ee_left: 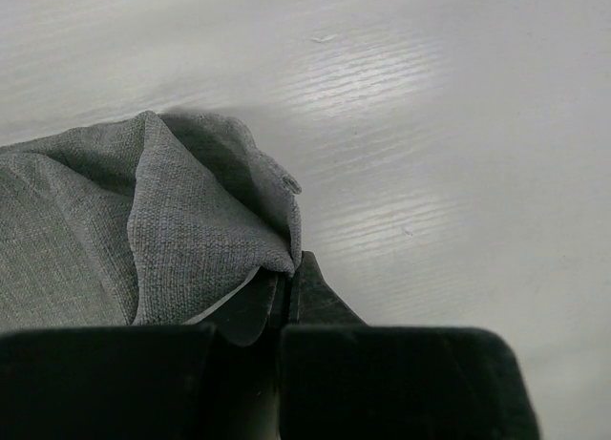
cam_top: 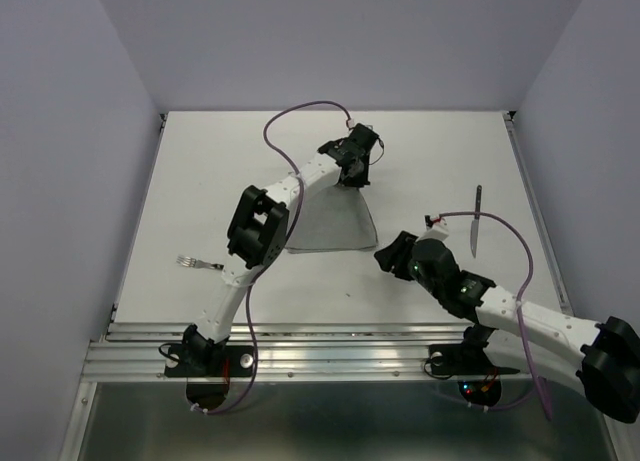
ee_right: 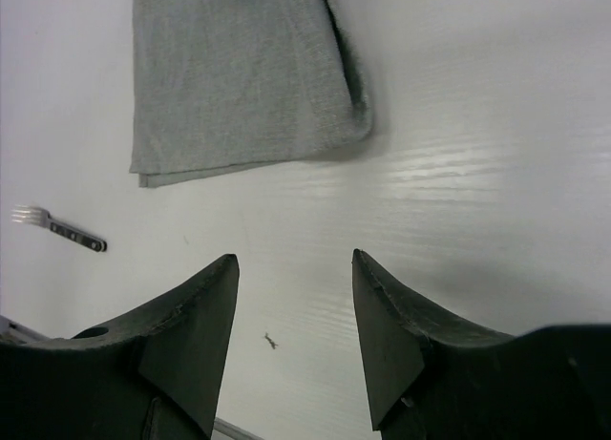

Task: Fold the napkin into a case and place the utensils inside
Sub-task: Turn over the upper triangle folded napkin at the center of the board, then smooth out the lower triangle-folded napkin at the center of the board.

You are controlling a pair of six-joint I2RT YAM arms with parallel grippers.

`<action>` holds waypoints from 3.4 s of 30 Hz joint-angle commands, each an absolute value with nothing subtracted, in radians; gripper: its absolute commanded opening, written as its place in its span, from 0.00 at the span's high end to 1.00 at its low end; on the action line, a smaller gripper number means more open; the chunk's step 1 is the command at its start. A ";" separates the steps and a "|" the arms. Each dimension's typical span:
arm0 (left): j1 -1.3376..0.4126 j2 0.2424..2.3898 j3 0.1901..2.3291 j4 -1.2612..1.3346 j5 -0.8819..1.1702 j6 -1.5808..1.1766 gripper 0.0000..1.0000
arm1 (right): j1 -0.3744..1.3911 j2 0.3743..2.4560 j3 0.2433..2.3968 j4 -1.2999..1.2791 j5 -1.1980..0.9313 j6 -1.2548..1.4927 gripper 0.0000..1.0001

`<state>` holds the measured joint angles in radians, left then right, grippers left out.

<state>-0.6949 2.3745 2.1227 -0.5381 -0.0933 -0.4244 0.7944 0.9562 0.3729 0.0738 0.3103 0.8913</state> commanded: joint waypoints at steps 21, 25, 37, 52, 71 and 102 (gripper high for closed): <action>-0.764 2.451 2.306 -0.517 -0.121 -0.272 0.45 | 0.782 0.701 0.284 -0.316 0.420 1.071 0.44; -0.764 2.441 2.324 -0.509 -0.114 -0.275 0.44 | 0.782 0.693 0.287 -0.330 0.425 1.074 0.44; -0.752 2.275 2.300 -0.491 -0.078 -0.333 0.47 | 0.782 0.773 0.382 -0.347 0.440 1.008 0.44; -0.637 2.276 2.264 -0.578 0.040 -0.416 0.57 | 0.293 1.507 0.950 -0.143 -0.049 0.603 0.62; -0.604 2.425 2.298 -0.578 0.094 -0.380 1.00 | 0.252 2.002 1.390 -0.083 -0.186 0.621 0.87; -0.612 2.313 2.014 -0.405 0.158 -0.342 1.00 | 0.252 1.907 1.114 -0.012 -0.204 0.683 0.91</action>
